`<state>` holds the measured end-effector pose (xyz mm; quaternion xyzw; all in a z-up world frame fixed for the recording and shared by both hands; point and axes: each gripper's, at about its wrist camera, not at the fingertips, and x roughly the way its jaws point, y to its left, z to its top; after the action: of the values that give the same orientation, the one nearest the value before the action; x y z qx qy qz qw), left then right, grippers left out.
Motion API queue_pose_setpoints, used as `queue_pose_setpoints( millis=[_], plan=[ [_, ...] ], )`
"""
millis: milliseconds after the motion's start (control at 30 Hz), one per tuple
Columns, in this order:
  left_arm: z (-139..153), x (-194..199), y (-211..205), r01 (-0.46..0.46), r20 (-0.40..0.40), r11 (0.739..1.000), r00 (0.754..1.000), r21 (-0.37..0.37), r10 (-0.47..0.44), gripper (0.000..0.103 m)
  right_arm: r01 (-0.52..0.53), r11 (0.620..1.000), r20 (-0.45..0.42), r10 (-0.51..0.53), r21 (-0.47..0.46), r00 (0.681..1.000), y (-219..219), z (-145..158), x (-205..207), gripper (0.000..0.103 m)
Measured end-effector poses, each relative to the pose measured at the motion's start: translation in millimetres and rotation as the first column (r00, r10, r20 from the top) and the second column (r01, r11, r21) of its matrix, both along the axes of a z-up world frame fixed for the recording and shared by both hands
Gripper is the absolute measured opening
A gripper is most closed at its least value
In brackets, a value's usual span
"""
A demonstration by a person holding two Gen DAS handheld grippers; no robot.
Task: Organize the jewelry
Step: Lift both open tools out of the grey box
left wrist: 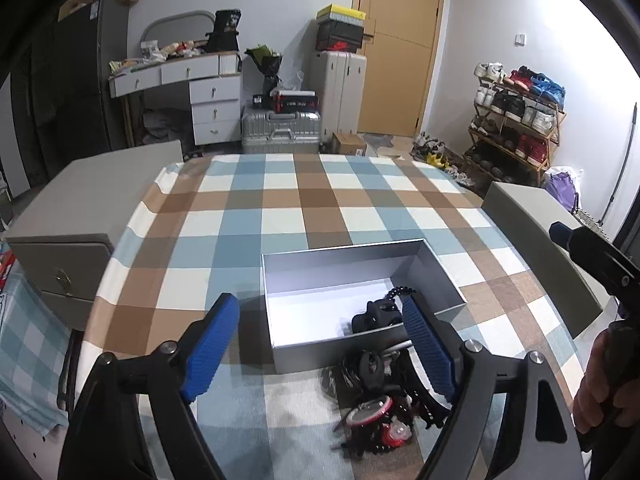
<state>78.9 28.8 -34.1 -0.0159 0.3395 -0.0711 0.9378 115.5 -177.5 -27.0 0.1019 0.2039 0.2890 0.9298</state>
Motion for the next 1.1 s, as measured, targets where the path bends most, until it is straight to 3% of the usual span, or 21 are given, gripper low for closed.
queue_pose_setpoints(
  millis=[167, 500, 733, 1100],
  plan=[
    [8.9, -17.8, -0.4, -0.024, 0.071, 1.000, 0.997, 0.000, 0.024, 0.087, 0.007, 1.000, 0.072, -0.008, 0.009, 0.997, -2.2, 6.3, -25.2, 0.103],
    [-1.2, -42.4, 4.0, -0.055, 0.117, 0.998, 0.991, -0.028, 0.058, 0.095, 0.043, 0.999, 0.122, -0.045, 0.013, 0.992, -2.4, -4.6, -53.7, 0.103],
    [-27.7, -58.1, 15.7, -0.037, 0.024, 0.992, 0.999, -0.118, 0.040, 0.101, 0.043, 0.999, 0.072, -0.045, 0.028, 0.996, -3.0, -30.9, -63.9, 0.103],
    [-69.4, -75.5, 10.2, 0.004, -0.104, 0.994, 0.995, -0.107, -0.015, 0.101, 0.013, 0.998, -0.012, -0.014, -0.068, 1.000, 16.7, -78.0, -69.8, 0.103]
  ],
)
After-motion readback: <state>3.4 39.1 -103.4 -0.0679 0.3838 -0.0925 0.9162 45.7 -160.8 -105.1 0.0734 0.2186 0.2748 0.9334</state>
